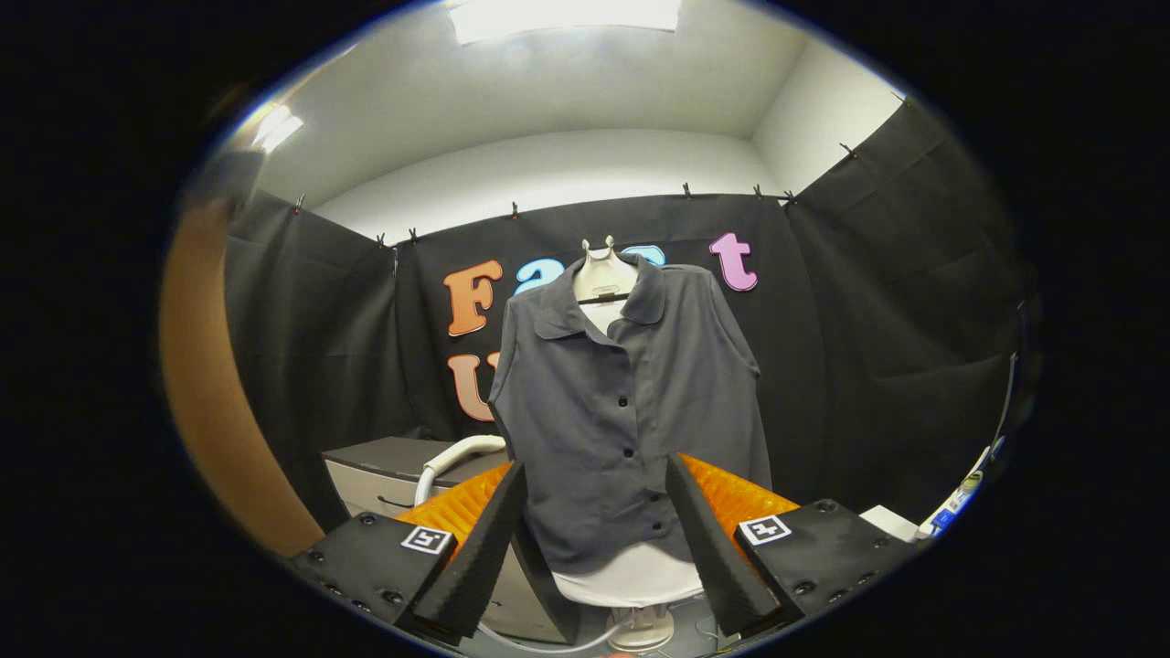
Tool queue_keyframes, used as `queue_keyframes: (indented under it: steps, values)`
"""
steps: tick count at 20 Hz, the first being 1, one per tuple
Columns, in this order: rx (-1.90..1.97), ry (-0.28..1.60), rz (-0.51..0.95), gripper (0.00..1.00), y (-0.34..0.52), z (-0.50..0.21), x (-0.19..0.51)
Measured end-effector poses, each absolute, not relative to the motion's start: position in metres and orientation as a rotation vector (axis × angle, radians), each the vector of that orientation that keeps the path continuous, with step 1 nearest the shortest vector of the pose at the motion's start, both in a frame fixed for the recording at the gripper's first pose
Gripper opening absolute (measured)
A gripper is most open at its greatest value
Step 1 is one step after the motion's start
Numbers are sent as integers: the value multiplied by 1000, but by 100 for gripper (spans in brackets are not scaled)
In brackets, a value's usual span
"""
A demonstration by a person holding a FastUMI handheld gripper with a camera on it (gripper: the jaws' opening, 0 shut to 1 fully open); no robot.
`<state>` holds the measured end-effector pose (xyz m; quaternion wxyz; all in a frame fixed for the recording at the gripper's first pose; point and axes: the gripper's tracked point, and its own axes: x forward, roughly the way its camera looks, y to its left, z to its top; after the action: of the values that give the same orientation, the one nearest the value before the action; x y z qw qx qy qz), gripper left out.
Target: Iron the clothes twice with a garment steamer, once on the left side and once on the right side.
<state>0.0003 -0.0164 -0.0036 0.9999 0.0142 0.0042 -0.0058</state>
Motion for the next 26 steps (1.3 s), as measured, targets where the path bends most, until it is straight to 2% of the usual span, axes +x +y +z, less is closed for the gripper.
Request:
queue_keyframes:
  steps: [26]
  values:
    - [-34, 12, -23, 98, -13, -6, 6]
